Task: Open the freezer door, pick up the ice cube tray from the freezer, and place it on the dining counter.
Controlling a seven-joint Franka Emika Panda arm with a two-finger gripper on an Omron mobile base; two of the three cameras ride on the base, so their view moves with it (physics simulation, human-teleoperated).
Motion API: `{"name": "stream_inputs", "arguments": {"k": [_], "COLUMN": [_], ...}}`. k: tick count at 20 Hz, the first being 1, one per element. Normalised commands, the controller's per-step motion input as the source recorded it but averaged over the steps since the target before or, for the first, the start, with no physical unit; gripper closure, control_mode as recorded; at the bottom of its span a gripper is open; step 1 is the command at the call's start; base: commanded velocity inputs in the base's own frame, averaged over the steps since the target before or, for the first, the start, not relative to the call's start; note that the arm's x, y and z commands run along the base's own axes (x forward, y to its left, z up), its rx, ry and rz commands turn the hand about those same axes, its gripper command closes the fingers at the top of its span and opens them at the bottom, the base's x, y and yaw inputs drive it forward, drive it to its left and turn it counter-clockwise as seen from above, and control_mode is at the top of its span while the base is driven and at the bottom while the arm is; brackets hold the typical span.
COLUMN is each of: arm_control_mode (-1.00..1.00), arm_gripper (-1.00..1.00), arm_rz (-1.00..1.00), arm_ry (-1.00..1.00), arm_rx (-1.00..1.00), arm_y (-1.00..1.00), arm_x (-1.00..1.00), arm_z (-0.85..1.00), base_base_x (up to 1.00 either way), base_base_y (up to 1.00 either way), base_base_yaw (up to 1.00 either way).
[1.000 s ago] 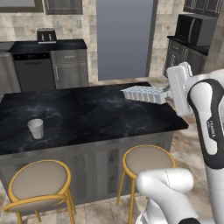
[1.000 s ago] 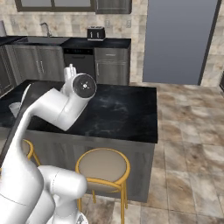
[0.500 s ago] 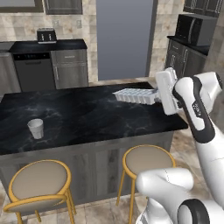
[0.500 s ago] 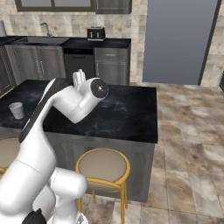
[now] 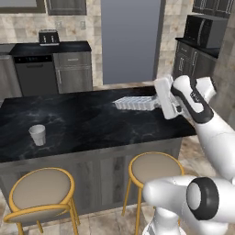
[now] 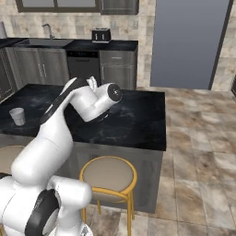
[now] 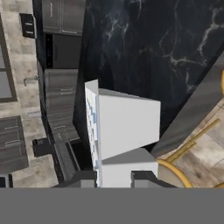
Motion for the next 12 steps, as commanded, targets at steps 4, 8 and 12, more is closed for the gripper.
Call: {"name": "stream_inputs", "arguments": {"k": [4, 8, 12], "arm_control_mode": [-1.00, -1.00, -1.00], "arm_gripper": [1.00, 1.00, 1.00], "arm_rz": [0.08, 0.08, 0.08], "arm_ry": [0.00, 0.00, 0.02], "arm_rx": [0.00, 0.00, 0.00], "arm_y": [0.00, 0.00, 0.00], "arm_x": [0.56, 0.50, 0.46], "arm_z": [-0.49, -0.54, -0.54], "base_base_x": [0.00, 0.00, 0.00], "base_base_y": [0.00, 0.00, 0.00], "base_base_yaw": [0.00, 0.00, 0.00]}}
